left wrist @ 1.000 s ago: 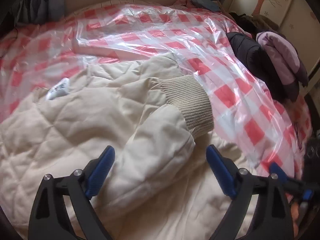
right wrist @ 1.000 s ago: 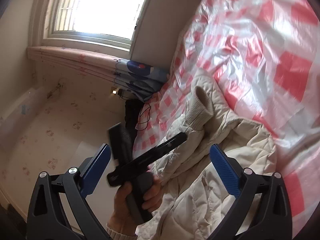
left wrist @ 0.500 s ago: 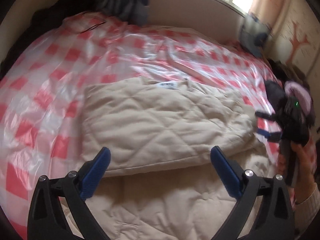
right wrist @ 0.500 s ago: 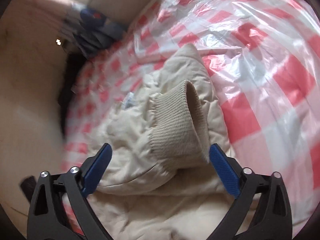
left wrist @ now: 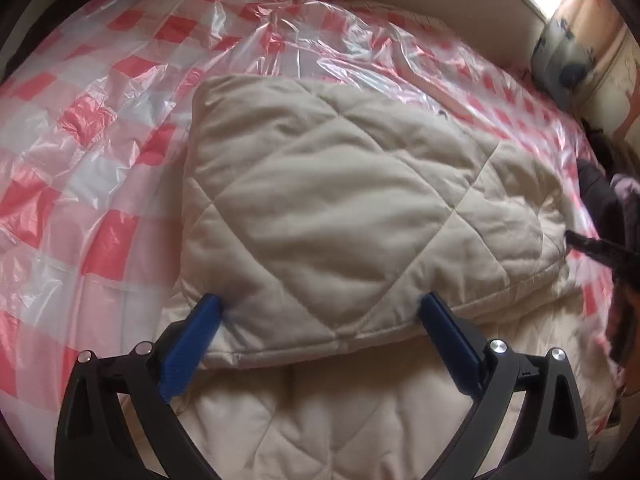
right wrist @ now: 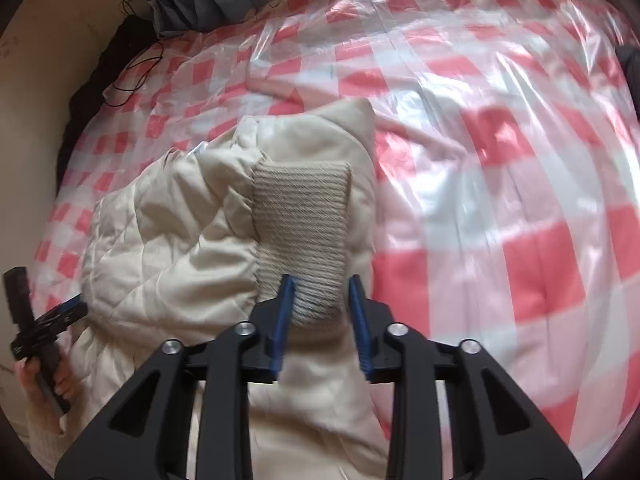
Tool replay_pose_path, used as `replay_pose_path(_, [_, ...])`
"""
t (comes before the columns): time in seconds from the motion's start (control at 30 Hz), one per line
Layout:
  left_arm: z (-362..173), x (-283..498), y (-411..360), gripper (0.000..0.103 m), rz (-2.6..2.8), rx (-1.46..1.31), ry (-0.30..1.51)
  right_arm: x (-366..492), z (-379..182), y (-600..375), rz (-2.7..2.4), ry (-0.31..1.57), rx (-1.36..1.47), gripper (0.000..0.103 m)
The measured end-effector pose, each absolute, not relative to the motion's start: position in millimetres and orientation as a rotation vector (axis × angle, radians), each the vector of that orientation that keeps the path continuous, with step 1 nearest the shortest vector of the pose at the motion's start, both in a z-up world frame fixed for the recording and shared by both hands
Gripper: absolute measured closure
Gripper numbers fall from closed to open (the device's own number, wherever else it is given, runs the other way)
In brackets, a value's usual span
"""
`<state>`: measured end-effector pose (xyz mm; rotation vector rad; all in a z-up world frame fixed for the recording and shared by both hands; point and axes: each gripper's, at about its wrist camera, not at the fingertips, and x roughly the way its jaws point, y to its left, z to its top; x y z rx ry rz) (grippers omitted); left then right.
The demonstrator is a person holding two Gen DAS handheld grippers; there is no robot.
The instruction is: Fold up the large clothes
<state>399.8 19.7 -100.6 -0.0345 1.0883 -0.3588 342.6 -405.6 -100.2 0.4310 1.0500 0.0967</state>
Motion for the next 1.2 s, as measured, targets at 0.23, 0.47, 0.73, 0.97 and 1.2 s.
replay_pose_path(0.23, [-32.8,300.9,81.5,0.007,-0.445,-0.092,1.002,187.6,-43.6,-422.4,0.383,1.030,0.438,0.014])
replay_pose_path(0.47, [-43.9,191.4,159.2,0.007,-0.384,-0.206,1.120,101.0,-72.8,-397.4,0.501,1.144,0.294,0.011])
replay_pose_path(0.73, [-83.4,123.4,195.3,0.007,-0.312,-0.295,1.221,92.7,-106.3,-374.2,0.526,1.218,0.274,0.011])
replay_pose_path(0.97, [-93.9,115.3,214.1,0.007,-0.162,-0.294,1.169,82.4,-112.4,-362.3,0.569,1.224,0.268,0.018])
replay_pose_path(1.2, [-103.3,120.8,195.5,0.026,-0.337,-0.383,1.250,75.8,-86.2,-351.1,0.637,1.134,0.282,0.090])
